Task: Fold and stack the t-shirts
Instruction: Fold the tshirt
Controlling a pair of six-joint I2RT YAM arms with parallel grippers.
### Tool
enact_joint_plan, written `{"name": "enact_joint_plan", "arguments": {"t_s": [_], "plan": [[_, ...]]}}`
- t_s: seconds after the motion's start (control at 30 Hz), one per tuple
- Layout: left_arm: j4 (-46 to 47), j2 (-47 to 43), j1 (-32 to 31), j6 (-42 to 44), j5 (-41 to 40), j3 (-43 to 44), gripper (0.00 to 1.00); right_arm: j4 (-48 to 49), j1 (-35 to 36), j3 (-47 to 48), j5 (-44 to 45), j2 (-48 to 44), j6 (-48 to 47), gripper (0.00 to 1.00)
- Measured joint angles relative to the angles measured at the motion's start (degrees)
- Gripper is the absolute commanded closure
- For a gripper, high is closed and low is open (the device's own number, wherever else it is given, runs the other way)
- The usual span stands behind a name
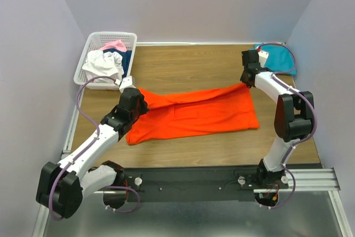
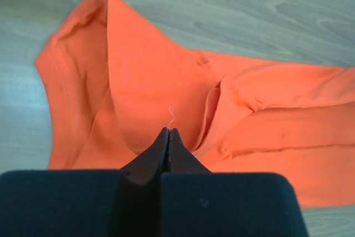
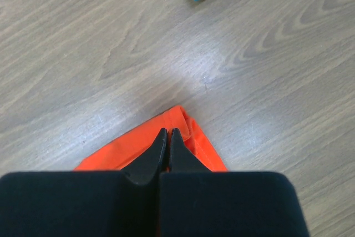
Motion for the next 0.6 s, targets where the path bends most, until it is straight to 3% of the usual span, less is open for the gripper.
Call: {"name": "enact_joint_plan", "arguments": {"t_s": [0.27,0.6], "plan": [[-5.44,-9.77,-3.82,-7.37,-0.81,-4.15,1.0,0.0,-0.02,-1.53,-1.53,-0.87,0.0,0.99],[-9.88,-9.88,-7.39,-13.75,-1.75,-7.72,1.0,0.11,0.0,-2.84,-1.81,-1.01,0.02,0.98]]}}
